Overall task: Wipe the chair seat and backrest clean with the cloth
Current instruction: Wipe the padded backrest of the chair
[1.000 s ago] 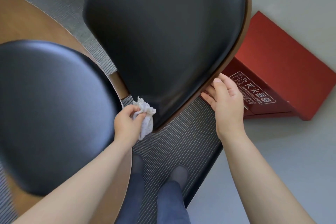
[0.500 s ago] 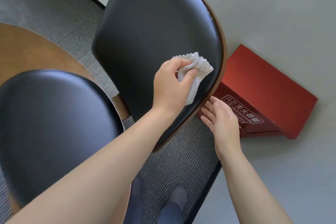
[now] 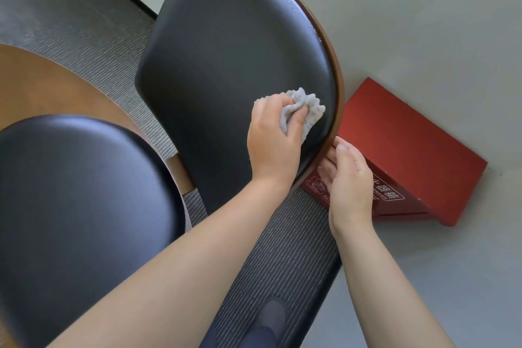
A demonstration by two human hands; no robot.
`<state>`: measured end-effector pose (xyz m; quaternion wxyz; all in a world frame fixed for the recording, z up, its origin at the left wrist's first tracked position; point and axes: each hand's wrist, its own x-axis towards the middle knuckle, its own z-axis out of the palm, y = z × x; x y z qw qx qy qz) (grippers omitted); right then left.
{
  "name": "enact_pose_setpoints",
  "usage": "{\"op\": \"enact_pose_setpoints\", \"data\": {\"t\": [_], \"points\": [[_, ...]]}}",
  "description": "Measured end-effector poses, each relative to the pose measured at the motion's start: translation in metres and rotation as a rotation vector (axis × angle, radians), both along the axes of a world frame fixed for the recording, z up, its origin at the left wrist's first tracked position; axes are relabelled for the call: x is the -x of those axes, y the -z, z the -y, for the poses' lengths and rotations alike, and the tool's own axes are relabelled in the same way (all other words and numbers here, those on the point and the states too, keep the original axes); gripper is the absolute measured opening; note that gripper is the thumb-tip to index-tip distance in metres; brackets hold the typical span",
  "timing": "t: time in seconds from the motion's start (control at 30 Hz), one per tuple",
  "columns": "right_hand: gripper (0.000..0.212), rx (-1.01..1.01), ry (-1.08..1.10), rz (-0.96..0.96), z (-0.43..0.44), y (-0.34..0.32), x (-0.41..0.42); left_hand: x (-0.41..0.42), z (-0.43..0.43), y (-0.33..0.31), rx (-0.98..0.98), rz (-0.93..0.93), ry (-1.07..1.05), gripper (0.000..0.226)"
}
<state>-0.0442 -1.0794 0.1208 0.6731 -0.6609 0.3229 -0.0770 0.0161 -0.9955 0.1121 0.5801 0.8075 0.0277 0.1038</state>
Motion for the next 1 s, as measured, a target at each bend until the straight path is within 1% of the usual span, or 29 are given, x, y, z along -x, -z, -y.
{"op": "enact_pose_setpoints", "data": {"t": [0.07, 0.2, 0.4, 0.53, 0.7, 0.77, 0.9, 1.0], "points": [[0.031, -0.019, 0.01, -0.001, -0.001, 0.002, 0.0, 0.007, -0.002, 0.012, 0.017, 0.002, -0.029, 0.017], [0.031, -0.014, 0.003, 0.021, -0.004, 0.007, 0.003, 0.017, -0.013, 0.035, 0.064, -0.118, -0.092, 0.013], [0.031, -0.034, -0.037, 0.024, -0.006, 0.016, 0.008, 0.027, -0.033, 0.064, 0.02, -0.224, -0.097, 0.016], [0.031, -0.012, -0.044, -0.005, -0.009, 0.024, 0.011, 0.036, -0.047, 0.082, 0.014, -0.286, -0.114, 0.008], [0.031, -0.037, -0.031, 0.001, -0.012, 0.03, 0.014, 0.048, -0.062, 0.098, 0.043, -0.372, -0.132, 0.006], [0.03, -0.024, -0.037, 0.012, -0.013, 0.031, 0.015, 0.053, -0.065, 0.101, 0.017, -0.374, -0.103, 0.006], [0.029, 0.021, -0.046, 0.014, -0.017, 0.035, 0.019, 0.061, -0.073, 0.111, -0.062, -0.374, -0.049, 0.015], [0.029, 0.014, -0.052, 0.01, -0.021, 0.037, 0.022, 0.062, -0.084, 0.127, -0.081, -0.434, -0.056, 0.011]]}}
